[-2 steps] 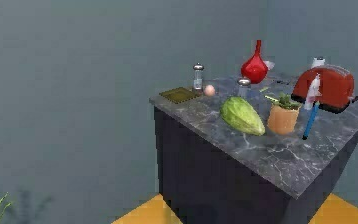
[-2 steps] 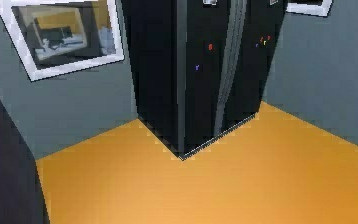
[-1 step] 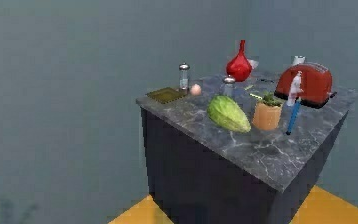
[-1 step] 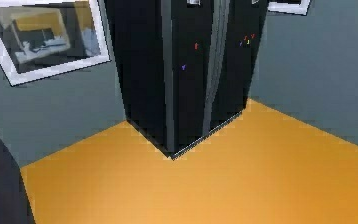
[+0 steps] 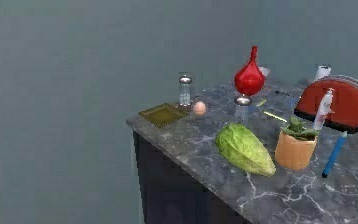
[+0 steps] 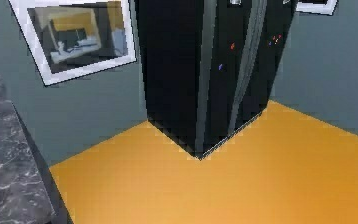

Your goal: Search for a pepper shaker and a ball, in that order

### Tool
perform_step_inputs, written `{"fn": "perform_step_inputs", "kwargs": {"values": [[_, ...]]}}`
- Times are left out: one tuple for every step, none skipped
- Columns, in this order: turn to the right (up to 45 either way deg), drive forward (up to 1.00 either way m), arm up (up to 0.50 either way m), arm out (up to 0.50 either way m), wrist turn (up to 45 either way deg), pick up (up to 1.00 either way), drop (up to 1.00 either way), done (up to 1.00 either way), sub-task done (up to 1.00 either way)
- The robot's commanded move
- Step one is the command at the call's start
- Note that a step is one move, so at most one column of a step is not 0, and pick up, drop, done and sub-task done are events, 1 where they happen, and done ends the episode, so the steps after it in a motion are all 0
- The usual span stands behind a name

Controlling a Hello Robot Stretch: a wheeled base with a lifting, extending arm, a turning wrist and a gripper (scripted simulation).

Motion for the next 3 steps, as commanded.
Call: {"fn": "perform_step_inputs", "kwargs": {"values": [[15.0, 0.0, 0.0, 0.0, 0.0, 0.0, 0.0, 0.0, 0.0], [0.0, 0.0, 0.0, 0.0, 0.0, 0.0, 0.0, 0.0, 1.0], [45.0, 0.0, 0.0, 0.0, 0.0, 0.0, 0.0, 0.0, 0.0]]}}
